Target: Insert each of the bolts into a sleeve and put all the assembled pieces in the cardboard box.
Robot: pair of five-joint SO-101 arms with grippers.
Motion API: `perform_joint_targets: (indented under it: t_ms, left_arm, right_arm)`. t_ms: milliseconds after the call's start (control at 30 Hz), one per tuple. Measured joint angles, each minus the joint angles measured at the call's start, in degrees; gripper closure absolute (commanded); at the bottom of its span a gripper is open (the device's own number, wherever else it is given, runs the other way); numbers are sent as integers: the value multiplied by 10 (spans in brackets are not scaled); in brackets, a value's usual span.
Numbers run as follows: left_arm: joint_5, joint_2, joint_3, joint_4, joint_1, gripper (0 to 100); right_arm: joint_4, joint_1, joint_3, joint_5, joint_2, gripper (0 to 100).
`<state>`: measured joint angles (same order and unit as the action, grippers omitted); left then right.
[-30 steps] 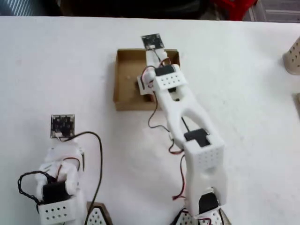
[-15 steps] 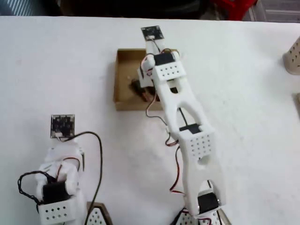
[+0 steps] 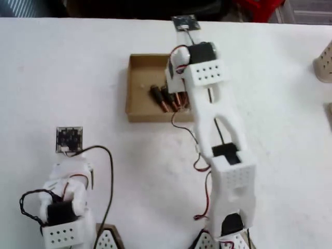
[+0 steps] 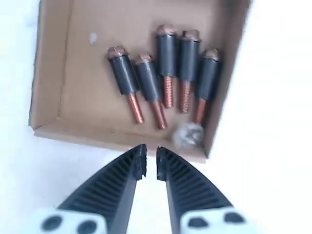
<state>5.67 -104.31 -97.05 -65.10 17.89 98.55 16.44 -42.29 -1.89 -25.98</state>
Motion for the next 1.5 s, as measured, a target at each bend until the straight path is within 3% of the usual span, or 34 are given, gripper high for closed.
perform_joint_targets:
  t_ms: [300,567,767,933,1333,1500]
  left_arm:
    - [0,0,0,0,0,977]
    - [0,0,0,0,13,977]
    - [0,0,0,0,15,977]
    - [0,0,0,0,15,977]
    - [0,0,0,0,15,977]
    - [0,0,0,0,15,977]
  right_arm:
    - [-43,-6,309,0,244,983]
    - [-250,-32,709,0,505,983]
    - [-404,-55,948,0,622,982]
    - [-469,-84,1058,0,695,982]
    - [-476,-95,1219,0,1005,981]
    - [-476,-94,1315,67,1139,981]
